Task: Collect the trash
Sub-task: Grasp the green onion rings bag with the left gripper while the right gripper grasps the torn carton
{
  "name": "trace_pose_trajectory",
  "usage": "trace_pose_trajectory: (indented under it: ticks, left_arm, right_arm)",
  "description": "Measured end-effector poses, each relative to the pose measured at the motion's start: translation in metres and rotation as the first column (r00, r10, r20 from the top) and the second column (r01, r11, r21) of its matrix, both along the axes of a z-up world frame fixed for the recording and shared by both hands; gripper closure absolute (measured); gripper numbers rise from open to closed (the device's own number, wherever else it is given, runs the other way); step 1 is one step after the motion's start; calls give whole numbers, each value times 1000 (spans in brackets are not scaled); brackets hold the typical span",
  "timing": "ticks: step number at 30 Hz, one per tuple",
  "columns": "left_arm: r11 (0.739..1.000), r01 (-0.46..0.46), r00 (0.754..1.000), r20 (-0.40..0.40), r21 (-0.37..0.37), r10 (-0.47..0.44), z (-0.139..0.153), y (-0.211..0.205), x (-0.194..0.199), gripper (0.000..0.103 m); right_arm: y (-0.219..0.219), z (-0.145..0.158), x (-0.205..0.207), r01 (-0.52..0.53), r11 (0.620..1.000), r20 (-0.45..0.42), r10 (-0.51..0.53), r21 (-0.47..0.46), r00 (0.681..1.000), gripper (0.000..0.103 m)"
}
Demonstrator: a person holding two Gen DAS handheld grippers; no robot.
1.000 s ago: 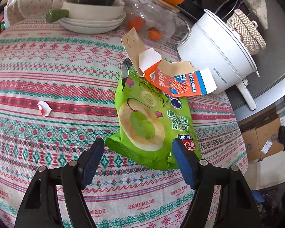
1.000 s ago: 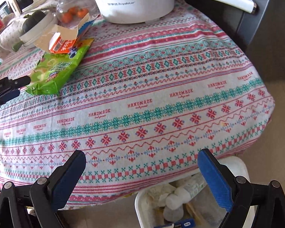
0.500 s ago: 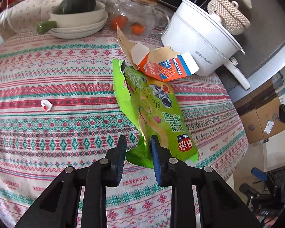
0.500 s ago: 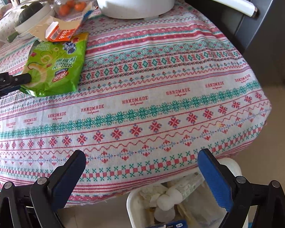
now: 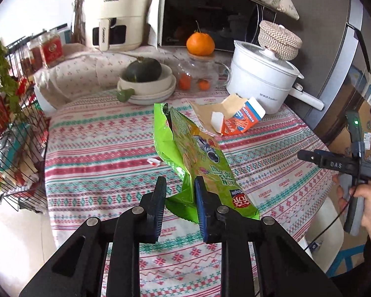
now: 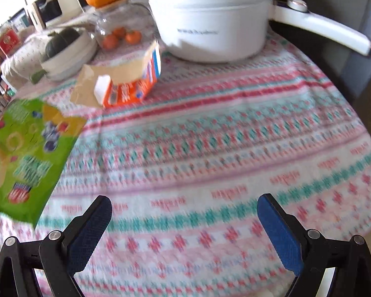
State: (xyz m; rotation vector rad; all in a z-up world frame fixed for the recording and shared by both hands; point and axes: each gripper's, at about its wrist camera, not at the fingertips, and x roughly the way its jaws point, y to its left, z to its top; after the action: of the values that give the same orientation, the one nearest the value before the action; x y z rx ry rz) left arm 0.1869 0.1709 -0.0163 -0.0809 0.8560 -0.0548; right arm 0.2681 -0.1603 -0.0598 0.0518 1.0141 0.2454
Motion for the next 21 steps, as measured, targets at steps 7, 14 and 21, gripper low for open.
trace_pose_trajectory:
  ticks: [7,14,21]
  left_arm:
    - [999,-33,998,62,10,32,16,33,-14,79]
    - [997,-75,996,56,18,74,12,52,-16,79]
    - [996,-84,996,32,12,84,5,51,-10,79]
  right_arm:
    - [35,-34,68,8,995,-2,-8,95,1000,13]
    - [67,-59,121,14,998,31,-16,59,999,22]
    - [70,-75,154,55,992,52,-61,113,997,59]
